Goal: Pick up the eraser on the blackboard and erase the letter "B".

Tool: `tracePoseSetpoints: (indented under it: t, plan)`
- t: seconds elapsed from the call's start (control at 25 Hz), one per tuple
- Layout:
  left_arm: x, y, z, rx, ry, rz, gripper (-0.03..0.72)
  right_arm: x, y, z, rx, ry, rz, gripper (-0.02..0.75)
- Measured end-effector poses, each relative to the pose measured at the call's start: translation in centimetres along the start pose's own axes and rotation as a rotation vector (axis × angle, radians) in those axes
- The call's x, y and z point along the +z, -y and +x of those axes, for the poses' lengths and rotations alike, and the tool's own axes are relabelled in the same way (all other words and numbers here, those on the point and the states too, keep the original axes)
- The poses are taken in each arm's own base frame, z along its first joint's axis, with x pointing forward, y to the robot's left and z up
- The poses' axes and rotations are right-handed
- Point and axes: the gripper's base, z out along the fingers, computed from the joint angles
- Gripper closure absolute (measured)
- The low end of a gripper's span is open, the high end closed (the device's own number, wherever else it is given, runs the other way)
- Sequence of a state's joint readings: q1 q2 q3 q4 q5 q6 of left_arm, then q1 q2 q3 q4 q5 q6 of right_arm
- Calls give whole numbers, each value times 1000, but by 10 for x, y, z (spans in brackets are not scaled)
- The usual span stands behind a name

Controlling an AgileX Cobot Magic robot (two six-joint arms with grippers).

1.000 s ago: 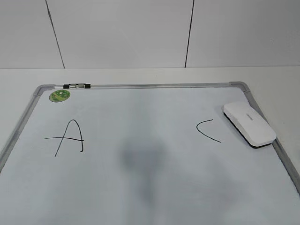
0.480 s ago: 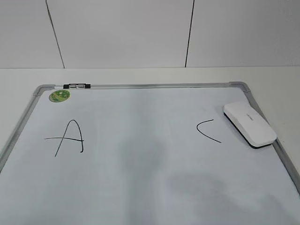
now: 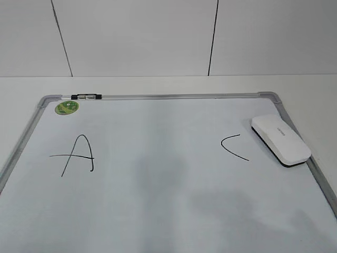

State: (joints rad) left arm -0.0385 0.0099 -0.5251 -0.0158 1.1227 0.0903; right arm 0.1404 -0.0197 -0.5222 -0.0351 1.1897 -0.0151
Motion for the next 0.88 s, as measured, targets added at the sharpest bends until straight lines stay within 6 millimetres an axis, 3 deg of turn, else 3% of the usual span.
tracePoseSetpoints:
  t: [0.88]
  plan:
    - [0, 0, 0, 1, 4, -2, 451, 4, 1, -1, -7, 25, 10, 3]
